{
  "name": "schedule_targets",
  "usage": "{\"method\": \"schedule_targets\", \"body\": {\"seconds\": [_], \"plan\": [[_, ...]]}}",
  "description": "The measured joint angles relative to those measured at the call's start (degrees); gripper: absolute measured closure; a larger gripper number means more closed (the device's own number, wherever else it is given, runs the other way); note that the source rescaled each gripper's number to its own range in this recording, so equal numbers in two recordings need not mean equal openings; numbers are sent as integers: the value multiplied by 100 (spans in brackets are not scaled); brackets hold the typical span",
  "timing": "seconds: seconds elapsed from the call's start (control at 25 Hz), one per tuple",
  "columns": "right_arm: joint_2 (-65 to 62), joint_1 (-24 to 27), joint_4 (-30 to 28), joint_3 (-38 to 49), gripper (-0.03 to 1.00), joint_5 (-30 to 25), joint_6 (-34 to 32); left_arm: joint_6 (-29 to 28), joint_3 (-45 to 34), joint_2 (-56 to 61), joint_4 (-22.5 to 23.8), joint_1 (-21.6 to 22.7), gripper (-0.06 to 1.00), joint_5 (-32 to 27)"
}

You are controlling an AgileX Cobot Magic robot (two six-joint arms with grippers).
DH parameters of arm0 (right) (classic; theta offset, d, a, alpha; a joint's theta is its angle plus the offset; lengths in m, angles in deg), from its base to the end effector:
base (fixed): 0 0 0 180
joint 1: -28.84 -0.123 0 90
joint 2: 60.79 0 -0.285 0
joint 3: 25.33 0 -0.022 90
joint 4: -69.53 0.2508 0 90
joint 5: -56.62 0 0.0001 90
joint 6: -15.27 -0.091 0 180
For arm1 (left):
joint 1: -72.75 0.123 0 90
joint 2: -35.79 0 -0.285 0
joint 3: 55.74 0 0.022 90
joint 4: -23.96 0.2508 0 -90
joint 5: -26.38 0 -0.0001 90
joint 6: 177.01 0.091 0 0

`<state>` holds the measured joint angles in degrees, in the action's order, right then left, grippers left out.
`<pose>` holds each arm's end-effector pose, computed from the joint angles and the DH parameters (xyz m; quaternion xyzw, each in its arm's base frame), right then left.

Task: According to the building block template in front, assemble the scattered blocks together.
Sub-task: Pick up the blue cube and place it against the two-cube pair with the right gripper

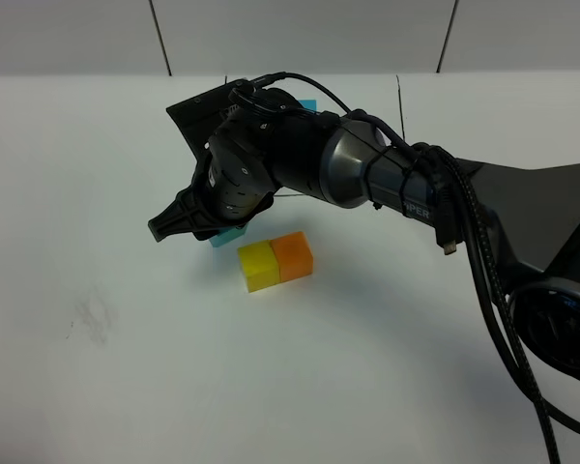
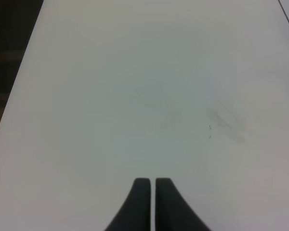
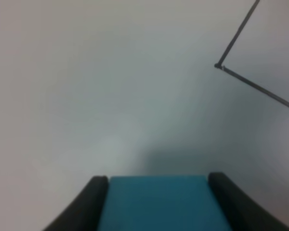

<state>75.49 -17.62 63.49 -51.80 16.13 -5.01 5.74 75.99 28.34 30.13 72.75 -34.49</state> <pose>0.3452 0.3542 0.1769 -0.2478 0.9334 0.1046 0.2376 -0.0067 0.0085 0.2790 0.0180 0.8493 0.0663 0.5233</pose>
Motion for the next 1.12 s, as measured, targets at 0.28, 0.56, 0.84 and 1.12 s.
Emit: {"method": "schedule_targets", "body": {"seconds": [0.28, 0.56, 0.84, 1.12], "plan": [[6, 20, -23, 0, 47, 271, -66, 0, 0, 0, 0, 0, 94, 0], [6, 20, -14, 0, 47, 309, -187, 0, 0, 0, 0, 0, 94, 0], [6, 20, -505, 0, 47, 6, -1174, 0, 0, 0, 0, 0, 94, 0], [6, 46, -1411, 0, 47, -572, -2048, 0, 0, 0, 0, 0, 94, 0]]}}
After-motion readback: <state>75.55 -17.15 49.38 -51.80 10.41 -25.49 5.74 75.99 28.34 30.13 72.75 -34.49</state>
